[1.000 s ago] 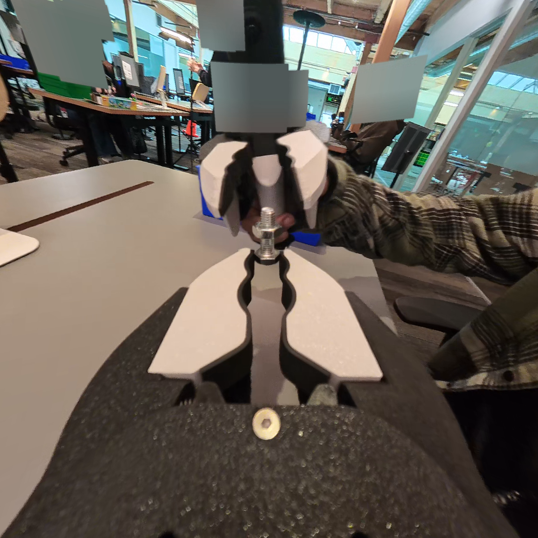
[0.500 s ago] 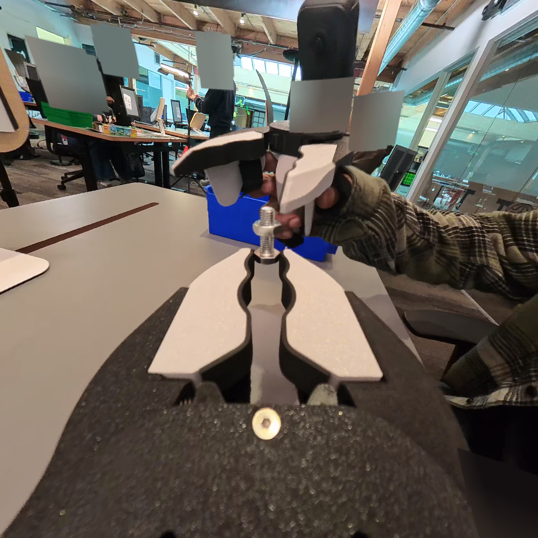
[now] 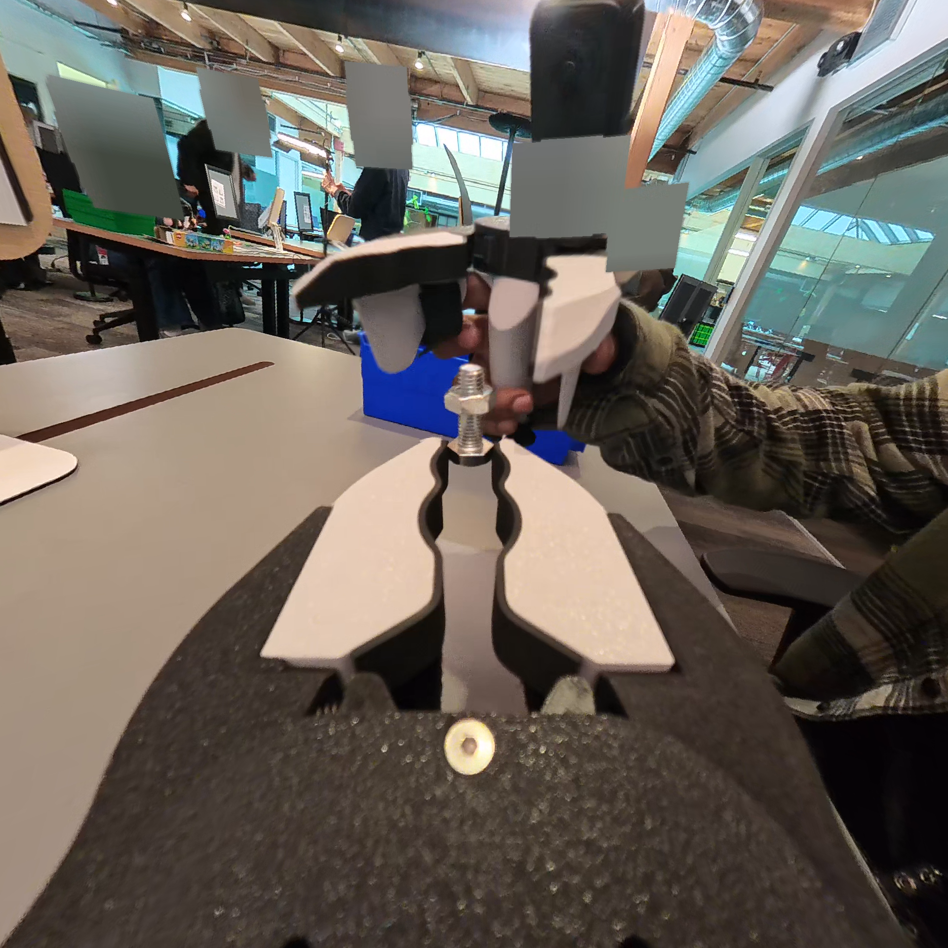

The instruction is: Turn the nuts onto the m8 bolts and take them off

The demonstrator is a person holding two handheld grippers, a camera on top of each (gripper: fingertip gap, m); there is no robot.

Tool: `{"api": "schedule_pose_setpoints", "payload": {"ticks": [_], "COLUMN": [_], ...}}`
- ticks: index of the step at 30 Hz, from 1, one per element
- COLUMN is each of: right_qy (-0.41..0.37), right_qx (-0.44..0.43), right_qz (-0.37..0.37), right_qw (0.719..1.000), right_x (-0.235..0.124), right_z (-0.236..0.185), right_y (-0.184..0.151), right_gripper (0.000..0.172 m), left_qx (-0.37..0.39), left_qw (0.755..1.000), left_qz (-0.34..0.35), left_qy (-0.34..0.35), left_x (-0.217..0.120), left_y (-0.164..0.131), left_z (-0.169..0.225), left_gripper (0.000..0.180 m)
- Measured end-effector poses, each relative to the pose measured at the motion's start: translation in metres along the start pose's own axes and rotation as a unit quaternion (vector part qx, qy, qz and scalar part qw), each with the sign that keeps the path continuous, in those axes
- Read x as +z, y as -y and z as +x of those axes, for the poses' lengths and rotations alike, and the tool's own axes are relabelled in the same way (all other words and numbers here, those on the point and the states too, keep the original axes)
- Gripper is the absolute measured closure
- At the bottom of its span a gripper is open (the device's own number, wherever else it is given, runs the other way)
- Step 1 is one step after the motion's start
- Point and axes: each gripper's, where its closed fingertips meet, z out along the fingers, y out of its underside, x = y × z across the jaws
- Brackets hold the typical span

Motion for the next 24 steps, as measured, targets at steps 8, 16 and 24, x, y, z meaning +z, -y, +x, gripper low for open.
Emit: {"api": "schedule_pose_setpoints", "payload": {"ticks": [8,16,24], "right_qy": [-0.013,-0.007,0.016], "right_qx": [0.010,0.015,0.014], "right_qz": [-0.004,0.008,0.020], "right_qw": [1.000,1.000,1.000], "right_x": [-0.006,-0.004,0.003], "right_z": [0.009,0.010,0.006], "right_y": [-0.010,-0.011,-0.001], "right_gripper": [0.080,0.081,0.084], "left_qx": [0.002,-0.011,-0.022], "left_qw": [1.000,1.000,0.998], "left_qz": [-0.008,0.025,0.053], "left_qy": [0.000,-0.015,-0.036], "left_x": [-0.002,-0.005,-0.008], "left_y": [-0.003,0.005,0.011], "left_z": [-0.001,0.002,0.005], "left_gripper": [0.165,0.165,0.165]}}
